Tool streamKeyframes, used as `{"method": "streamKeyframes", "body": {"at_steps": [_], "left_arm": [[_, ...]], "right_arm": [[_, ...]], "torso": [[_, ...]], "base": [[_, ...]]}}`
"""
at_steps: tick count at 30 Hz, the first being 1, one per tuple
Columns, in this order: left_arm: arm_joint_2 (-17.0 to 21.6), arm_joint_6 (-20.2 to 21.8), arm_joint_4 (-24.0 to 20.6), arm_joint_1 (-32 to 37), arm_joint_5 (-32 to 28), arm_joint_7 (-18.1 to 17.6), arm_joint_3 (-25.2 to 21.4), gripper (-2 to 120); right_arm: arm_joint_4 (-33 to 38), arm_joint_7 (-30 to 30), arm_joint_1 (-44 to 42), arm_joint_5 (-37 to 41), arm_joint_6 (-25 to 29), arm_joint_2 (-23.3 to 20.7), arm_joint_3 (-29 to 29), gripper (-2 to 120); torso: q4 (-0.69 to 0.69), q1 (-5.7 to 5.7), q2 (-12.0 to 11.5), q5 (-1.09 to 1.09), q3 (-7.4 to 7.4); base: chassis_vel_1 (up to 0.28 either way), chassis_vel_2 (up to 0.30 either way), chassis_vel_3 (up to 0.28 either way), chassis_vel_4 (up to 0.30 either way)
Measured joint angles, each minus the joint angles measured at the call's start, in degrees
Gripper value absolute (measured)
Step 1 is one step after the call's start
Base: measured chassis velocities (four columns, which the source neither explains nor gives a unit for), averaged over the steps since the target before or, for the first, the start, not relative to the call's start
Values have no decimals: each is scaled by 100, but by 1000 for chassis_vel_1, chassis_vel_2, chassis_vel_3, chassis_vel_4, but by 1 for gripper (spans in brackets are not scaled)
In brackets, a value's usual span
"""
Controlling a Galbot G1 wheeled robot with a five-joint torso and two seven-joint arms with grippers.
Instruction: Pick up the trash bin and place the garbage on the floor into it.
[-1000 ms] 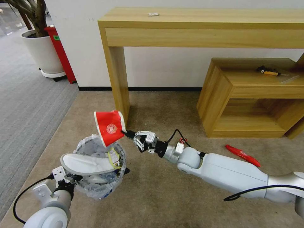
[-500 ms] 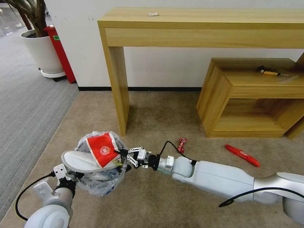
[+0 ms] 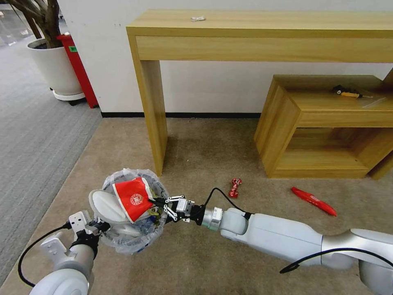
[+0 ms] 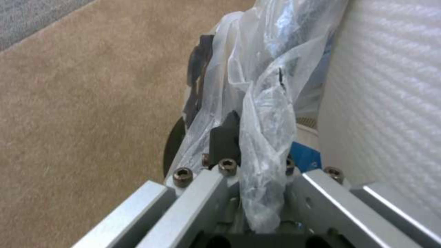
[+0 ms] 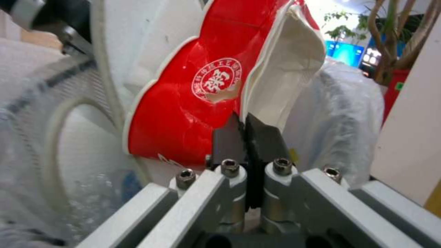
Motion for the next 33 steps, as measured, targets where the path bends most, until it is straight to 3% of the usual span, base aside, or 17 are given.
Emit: {"method": "streamKeyframes", "body": {"at_steps": [13, 20, 27, 33], "left_arm": [[4, -9, -16, 88, 17, 39, -46, 0], [4, -30, 166, 115, 49, 55, -85, 0], [-41, -54, 274, 132, 145, 66, -82, 0], [-31, -73, 277, 143, 159, 87, -130, 0]], "right_arm": [[70, 19, -185, -82, -12, -58, 328, 44], [420, 734, -309, 49, -230, -176, 696, 69], [750, 1465, -492, 273, -466, -305, 1553, 98], [844, 1673, -722, 306, -611, -589, 1974, 100]], "torso": [[0, 0, 0, 0, 0], [-1, 0, 0, 0, 0], [1, 0, 0, 0, 0], [-1, 0, 0, 0, 0]], "base": [[0, 0, 0, 0], [0, 0, 0, 0], [0, 0, 0, 0], [0, 0, 0, 0]]}}
